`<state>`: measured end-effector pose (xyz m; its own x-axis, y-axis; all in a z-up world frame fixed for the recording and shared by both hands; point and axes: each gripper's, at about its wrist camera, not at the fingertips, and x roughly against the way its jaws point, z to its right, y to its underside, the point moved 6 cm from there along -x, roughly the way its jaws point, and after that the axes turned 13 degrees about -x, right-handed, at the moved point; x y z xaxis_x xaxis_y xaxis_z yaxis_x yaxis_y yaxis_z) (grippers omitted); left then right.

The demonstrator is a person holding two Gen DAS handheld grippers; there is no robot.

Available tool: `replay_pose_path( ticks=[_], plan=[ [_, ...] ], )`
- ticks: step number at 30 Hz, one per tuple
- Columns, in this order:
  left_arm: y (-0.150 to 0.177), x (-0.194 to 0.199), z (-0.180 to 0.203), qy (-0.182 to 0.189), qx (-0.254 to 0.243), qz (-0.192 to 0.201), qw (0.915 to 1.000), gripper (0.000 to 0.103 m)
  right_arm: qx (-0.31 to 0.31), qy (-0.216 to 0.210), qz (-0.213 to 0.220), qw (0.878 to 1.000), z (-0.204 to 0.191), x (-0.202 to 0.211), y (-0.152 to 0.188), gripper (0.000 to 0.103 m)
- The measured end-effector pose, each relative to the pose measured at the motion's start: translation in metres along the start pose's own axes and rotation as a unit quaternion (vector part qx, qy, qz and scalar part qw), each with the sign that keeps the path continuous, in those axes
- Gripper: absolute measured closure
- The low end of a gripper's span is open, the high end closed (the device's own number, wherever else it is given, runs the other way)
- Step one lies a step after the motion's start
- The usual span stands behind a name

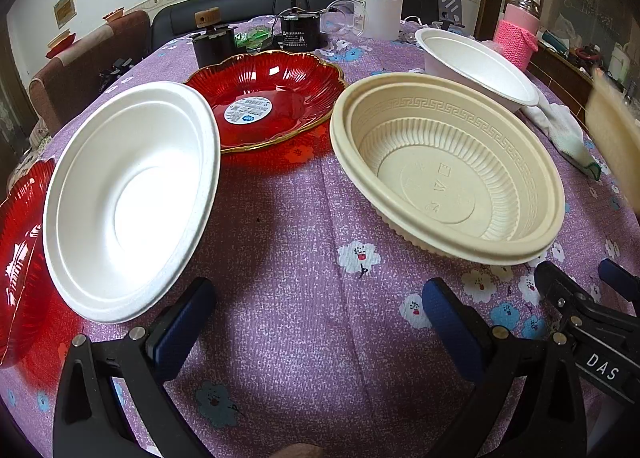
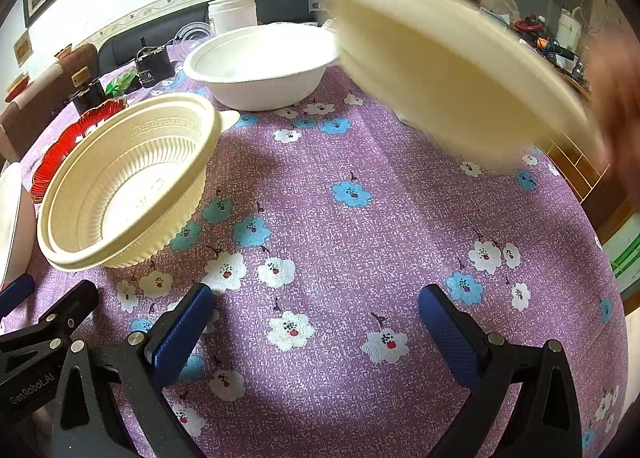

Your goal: Organize plates and bowls

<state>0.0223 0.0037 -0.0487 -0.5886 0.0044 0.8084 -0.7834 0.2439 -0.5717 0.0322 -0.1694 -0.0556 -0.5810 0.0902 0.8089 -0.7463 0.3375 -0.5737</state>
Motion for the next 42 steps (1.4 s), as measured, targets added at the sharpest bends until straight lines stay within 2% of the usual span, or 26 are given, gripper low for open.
replay_pose_path(
  ticks=[21, 32, 34, 39, 42],
  plan=[
    [0.001, 0.0, 0.0, -0.002, 0.004, -0.001, 1.0, 0.0, 0.0, 0.0, 0.0, 1.0, 0.0, 0.0, 0.0, 0.001],
    [0.013, 0.01, 0.006, -0.009, 0.012, -0.02, 0.9997, 0.0, -0.001, -0.002, 0.0, 1.0, 0.0, 0.001, 0.0, 0.001],
    [0.016, 0.013, 0.009, -0.002, 0.003, -0.018, 0.9998, 0.0, 0.001, -0.002, -0.002, 1.0, 0.001, 0.002, 0.001, 0.001],
    [0.033, 0.027, 0.017, 0.027, -0.02, -0.044, 0.9984, 0.0, 0.0, 0.003, -0.017, 1.0, 0.002, 0.006, 0.007, 0.001],
    [0.052, 0.056, 0.018, 0.076, -0.006, -0.027, 0.9968, 0.001, 0.014, -0.004, -0.027, 1.0, 0.004, 0.012, 0.016, 0.001]
  ],
)
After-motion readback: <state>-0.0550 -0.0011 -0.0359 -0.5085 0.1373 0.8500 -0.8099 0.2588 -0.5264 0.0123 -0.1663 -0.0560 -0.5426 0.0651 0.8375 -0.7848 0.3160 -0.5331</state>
